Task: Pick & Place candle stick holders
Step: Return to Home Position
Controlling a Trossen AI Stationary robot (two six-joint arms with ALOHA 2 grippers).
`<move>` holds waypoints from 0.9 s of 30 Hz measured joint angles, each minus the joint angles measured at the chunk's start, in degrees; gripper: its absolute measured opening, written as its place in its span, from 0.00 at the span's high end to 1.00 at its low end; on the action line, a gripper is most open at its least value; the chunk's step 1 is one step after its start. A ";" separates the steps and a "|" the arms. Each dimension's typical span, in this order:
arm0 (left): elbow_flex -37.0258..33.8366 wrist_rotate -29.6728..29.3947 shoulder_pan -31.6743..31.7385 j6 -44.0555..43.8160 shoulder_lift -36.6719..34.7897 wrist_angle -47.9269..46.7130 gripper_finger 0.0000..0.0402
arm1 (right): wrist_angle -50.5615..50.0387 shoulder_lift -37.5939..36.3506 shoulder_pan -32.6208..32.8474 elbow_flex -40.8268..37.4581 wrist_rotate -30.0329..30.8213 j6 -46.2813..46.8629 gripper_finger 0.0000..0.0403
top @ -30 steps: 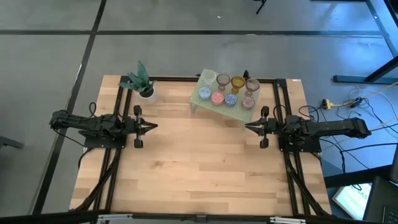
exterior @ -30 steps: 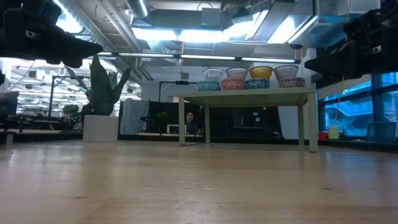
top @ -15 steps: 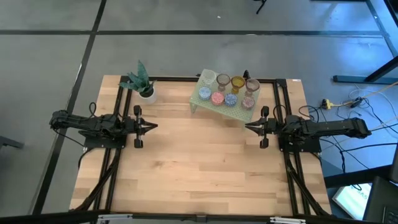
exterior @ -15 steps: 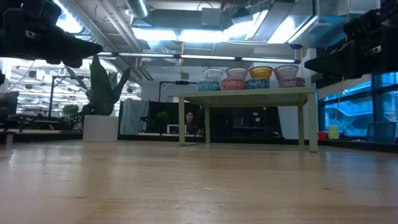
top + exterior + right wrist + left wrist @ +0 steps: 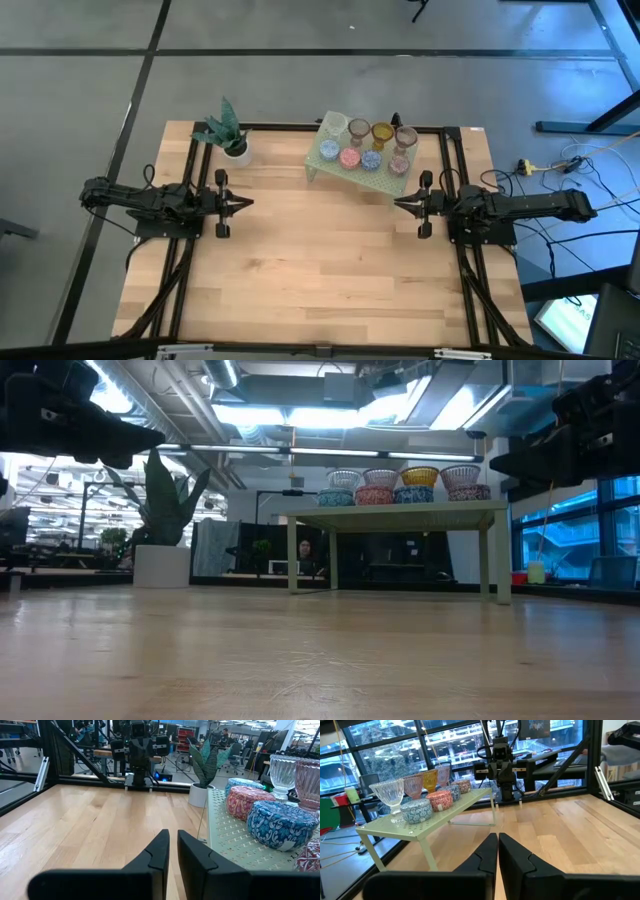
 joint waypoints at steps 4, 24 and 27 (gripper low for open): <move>0.00 0.00 0.00 0.00 0.00 0.00 0.98 | 0.00 0.00 -0.01 0.00 0.01 0.00 0.90; 0.00 0.00 0.00 0.00 0.00 0.00 0.98 | 0.00 0.01 0.00 0.00 0.01 0.00 0.90; 0.00 0.00 0.00 0.00 0.00 0.00 0.97 | 0.00 0.02 -0.01 0.00 0.00 -0.01 0.90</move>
